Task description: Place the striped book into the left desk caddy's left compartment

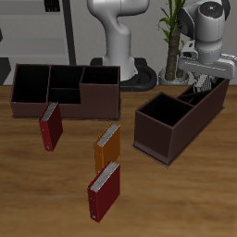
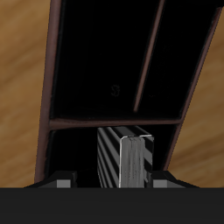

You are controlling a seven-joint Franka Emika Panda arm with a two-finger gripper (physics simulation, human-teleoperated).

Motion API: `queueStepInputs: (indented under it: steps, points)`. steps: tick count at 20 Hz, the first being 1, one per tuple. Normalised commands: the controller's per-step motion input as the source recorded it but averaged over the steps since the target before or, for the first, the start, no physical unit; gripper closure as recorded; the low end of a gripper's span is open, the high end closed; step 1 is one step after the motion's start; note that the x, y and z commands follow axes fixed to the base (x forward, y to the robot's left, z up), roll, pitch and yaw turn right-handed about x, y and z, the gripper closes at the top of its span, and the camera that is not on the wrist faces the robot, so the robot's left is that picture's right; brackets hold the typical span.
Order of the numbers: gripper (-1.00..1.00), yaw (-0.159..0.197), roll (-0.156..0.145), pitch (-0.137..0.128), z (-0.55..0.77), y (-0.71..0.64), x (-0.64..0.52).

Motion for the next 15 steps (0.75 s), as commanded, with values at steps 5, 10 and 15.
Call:
queueStepInputs:
  steps: [5, 10, 15]
  points:
    - [-1.0, -0.019, -0.005, 0.046, -0.13, -0.11, 0.05]
    - [-1.0, -0.002, 0.013, -0.002, 0.04, -0.01, -0.04]
    - [-1.0, 0.007, 0.014, -0.031, 0.13, 0.01, -0.09]
